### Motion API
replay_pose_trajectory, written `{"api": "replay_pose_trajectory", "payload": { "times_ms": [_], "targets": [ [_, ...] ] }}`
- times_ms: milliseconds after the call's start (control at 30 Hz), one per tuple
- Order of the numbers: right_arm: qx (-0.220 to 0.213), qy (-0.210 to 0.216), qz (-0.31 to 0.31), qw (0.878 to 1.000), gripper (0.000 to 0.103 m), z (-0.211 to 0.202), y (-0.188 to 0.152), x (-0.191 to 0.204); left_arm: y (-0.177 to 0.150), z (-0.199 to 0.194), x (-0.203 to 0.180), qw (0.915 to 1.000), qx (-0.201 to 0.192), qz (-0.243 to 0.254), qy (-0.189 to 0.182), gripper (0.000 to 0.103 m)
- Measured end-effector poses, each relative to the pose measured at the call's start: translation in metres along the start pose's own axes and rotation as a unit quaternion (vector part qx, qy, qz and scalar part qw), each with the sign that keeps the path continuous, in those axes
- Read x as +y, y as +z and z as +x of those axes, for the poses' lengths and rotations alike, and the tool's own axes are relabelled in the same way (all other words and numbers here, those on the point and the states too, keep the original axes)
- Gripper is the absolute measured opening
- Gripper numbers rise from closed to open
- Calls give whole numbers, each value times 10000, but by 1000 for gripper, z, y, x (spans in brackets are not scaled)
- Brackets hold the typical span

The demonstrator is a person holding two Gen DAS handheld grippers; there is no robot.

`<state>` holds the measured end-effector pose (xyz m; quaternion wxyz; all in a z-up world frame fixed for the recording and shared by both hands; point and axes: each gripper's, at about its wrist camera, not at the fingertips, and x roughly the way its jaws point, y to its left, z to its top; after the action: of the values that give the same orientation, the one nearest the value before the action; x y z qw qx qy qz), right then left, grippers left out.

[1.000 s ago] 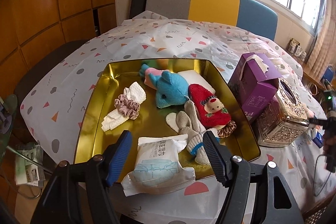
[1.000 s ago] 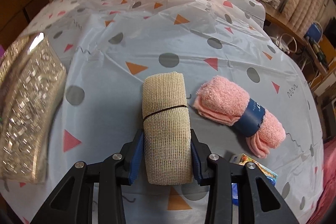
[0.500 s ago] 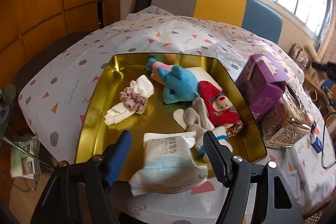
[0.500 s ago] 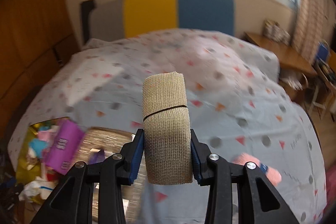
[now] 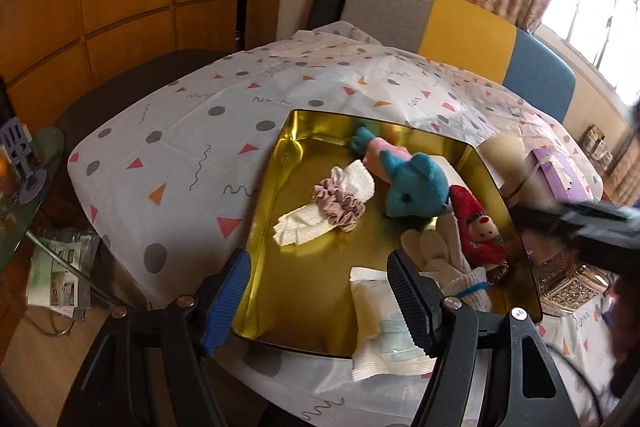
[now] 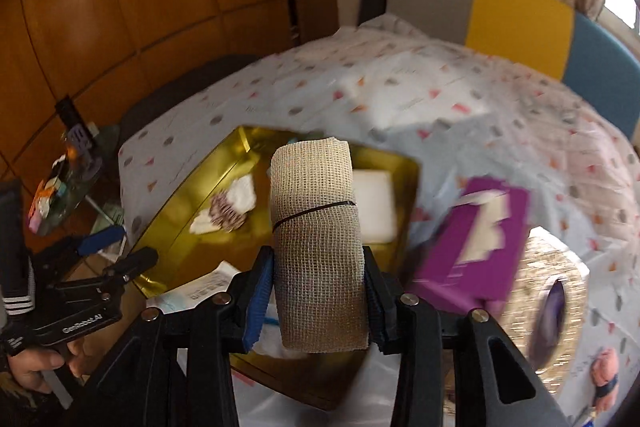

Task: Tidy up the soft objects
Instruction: 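Carry the beige mesh roll into the tray and open the right tool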

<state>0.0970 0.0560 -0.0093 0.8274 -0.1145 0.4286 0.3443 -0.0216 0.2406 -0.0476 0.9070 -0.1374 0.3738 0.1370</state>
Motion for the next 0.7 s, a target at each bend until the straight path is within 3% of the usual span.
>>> {"api": "replay_pose_trajectory", "payload": {
  "times_ms": [200,300,700],
  "targets": [
    [463,-80,17,9989,48,41,-11,1,-2,0,3,10000,-7,-7,-15,72],
    [358,-6,21,9994,59,30,-19,-4,-3,1,1,10000,1,11,-38,72],
    [-420,-443,-128,9981,59,-33,-26,-13,-2,-11,-16,9994,-164,304,-72,72]
  ]
}}
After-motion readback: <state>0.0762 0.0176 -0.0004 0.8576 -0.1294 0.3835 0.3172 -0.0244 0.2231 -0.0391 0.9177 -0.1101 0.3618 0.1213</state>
